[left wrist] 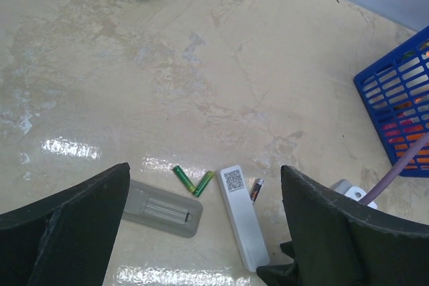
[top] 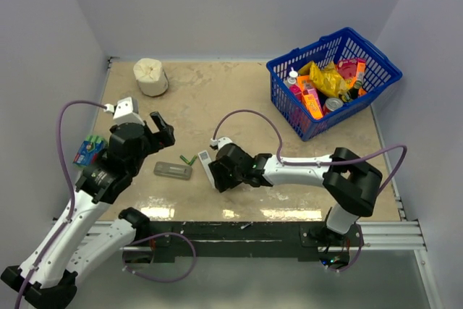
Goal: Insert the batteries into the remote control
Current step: Adjust the remote control at the center of the board.
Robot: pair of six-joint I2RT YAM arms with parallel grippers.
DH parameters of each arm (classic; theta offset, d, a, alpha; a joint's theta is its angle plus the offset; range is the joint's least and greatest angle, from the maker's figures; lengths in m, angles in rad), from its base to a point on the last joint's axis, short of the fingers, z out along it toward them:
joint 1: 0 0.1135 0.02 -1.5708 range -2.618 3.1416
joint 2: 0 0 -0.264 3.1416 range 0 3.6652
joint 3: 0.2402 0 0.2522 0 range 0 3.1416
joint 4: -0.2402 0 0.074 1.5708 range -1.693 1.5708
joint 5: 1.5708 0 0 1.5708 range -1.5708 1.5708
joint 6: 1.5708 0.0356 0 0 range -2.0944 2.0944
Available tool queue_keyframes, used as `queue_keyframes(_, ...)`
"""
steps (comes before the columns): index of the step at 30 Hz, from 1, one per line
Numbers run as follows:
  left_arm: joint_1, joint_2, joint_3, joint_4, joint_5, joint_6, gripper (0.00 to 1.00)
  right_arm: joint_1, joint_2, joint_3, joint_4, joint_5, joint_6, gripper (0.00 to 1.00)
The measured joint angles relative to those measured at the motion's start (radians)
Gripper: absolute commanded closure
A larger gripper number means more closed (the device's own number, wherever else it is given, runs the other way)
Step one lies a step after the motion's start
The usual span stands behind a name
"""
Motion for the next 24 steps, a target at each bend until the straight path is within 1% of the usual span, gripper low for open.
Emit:
queue_keyframes(6, 0.001, 0.022, -0.004, 0.014, 0.017, 0.008, 0.02, 0.0, 0.0, 0.04, -0.005, 0.01, 0.004, 0.4)
queue_keyframes(11, 0.001, 0.034, -0.005, 0.018, 0.023, 0.014, 0.02, 0.0, 0.018, 0.066, -0.005, 0.026, 0.009, 0.45)
queue_keyframes(15, 0.003, 0.037, -0.005, 0.027, 0.023, 0.023, 0.01, 0.0, 0.063, 0.066, -0.011, 0.022, 0.017, 0.46)
queue_keyframes(20, 0.003, 0.042, -0.005, 0.036, 0.022, 0.037, 0.01, 0.004, 0.068, 0.066, -0.01, 0.018, 0.022, 0.48)
queue_keyframes(21, 0.003, 0.044, -0.005, 0.038, 0.022, 0.04, 0.01, 0.005, 0.07, 0.066, -0.01, 0.016, 0.023, 0.5)
queue_keyframes(24, 0.003, 0.047, -0.005, 0.042, 0.022, 0.047, 0.01, 0.006, 0.078, 0.066, -0.021, 0.017, 0.016, 0.69)
